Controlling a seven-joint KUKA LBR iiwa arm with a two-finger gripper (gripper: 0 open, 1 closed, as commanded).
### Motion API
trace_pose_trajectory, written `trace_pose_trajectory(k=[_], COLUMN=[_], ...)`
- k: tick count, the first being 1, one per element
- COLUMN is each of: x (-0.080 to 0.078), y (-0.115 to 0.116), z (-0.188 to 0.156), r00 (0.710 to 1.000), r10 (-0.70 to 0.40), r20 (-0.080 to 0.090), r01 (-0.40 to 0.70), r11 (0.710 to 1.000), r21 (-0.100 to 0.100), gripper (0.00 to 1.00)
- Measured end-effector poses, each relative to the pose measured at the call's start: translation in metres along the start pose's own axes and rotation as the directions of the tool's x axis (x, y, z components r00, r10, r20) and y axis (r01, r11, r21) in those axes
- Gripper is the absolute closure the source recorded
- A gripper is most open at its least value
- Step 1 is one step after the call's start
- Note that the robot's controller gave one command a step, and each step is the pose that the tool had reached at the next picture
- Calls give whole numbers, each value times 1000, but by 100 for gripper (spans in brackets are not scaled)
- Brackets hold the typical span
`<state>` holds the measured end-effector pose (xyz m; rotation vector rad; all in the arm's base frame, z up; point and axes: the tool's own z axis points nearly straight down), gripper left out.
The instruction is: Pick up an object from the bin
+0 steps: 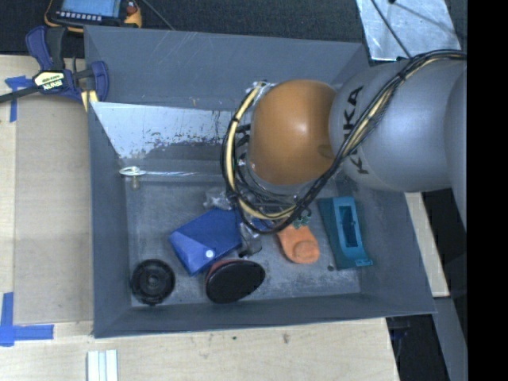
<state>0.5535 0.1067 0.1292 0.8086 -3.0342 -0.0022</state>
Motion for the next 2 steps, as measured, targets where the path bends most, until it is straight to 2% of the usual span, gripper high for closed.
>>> trace_pose_trajectory(k=[1,2], x=[-4,21], y=[13,14], z=[-48,-79], r00=[1000,999], r10=[-3,-36], r20=[2,2], r01=[3,36], r11=[1000,999], r21=[2,0], gripper=[100,100])
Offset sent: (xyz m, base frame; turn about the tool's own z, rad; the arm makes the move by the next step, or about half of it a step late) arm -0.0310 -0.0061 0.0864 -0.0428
